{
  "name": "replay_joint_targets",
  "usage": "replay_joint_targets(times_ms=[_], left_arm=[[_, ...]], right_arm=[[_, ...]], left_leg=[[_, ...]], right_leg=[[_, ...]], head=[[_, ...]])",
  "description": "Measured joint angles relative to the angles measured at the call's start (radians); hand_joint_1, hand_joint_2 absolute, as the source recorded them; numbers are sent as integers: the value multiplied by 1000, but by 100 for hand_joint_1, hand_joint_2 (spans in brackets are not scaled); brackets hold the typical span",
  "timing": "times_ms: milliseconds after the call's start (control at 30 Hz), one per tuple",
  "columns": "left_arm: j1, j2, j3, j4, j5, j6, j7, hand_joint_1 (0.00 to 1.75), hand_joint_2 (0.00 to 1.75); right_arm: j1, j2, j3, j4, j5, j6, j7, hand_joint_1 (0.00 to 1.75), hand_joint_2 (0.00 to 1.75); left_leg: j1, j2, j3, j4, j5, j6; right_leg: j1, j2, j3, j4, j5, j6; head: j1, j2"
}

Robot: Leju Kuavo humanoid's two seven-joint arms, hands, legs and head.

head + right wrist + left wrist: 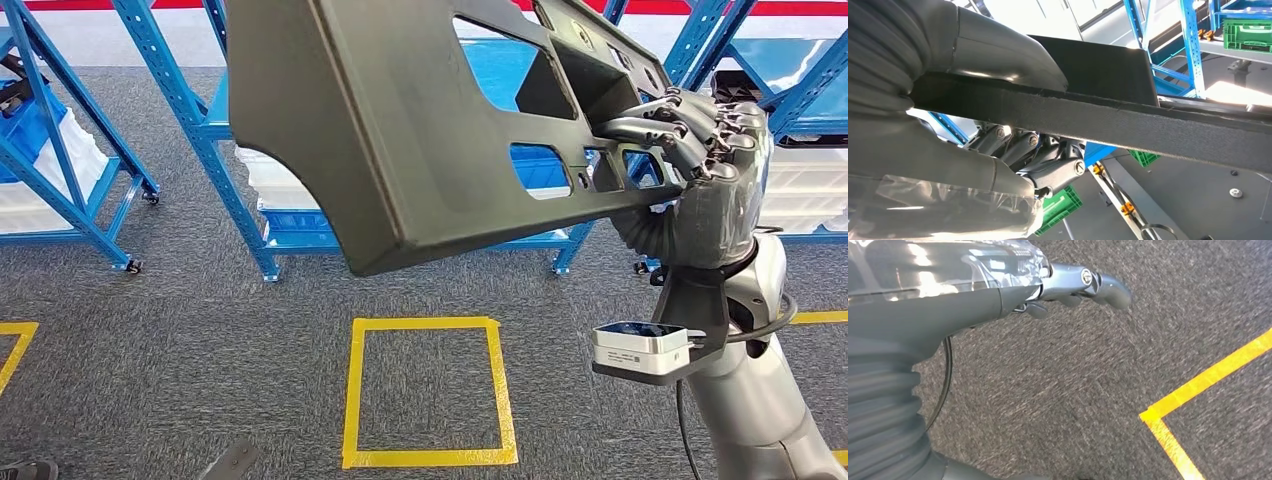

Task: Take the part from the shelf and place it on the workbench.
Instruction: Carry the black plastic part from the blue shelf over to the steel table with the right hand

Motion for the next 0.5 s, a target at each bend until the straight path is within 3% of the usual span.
replay_joint_targets(times_ms=[67, 133, 200, 267, 333, 400, 467, 500], left_arm=[[1, 0, 0, 0, 0, 0, 0, 0, 175], [3, 0, 0, 0, 0, 0, 0, 0, 175], [6, 0, 0, 0, -1, -1, 0, 0, 175], [7, 0, -1, 0, -2, -3, 1, 0, 175], [7, 1, -2, 0, -4, -5, 3, 0, 175], [10, 4, -2, 0, -5, -6, 7, 0, 175], [12, 7, -2, 0, -6, -6, 9, 0, 175], [12, 8, -2, 0, -7, -6, 10, 0, 175]], right_arm=[[0, 0, -3, 0, -9, 7, -3, 175, 175], [1, 0, -5, 0, -19, 12, -5, 175, 175], [8, 1, -9, 0, -28, 16, -6, 175, 175], [14, 2, -13, -1, -32, 17, -7, 175, 175], [18, 4, -15, -1, -32, 17, -10, 175, 175], [27, 7, -15, -1, -32, 16, -13, 175, 175], [38, 9, -15, 0, -32, 15, -16, 175, 175], [41, 10, -16, 0, -32, 14, -17, 175, 175]], left_leg=[[-3, 6, -5, 7, 0, -3], [-9, 14, -10, 12, 0, -9], [-11, 28, -14, 13, 1, -17], [-8, 25, -21, 33, -18, -24], [-5, 5, -54, 117, -74, -29], [-4, -7, -112, 254, -136, -31], [-1, -9, -144, 328, -152, -33], [1, -9, -140, 319, -139, -33]], right_leg=[[5, -22, 83, -138, 42, -4], [12, -40, 117, -210, 51, -9], [12, -28, 112, -213, 50, -13], [6, -14, 108, -215, 57, -25], [1, -3, 104, -217, 63, -38], [1, 12, 98, -216, 68, -44], [1, 26, 94, -216, 71, -44], [0, 33, 93, -215, 72, -43]], head=[[7, 0], [10, 0], [6, 0], [1, 0], [-4, 0], [-8, 0], [-9, 0], [-9, 0]])
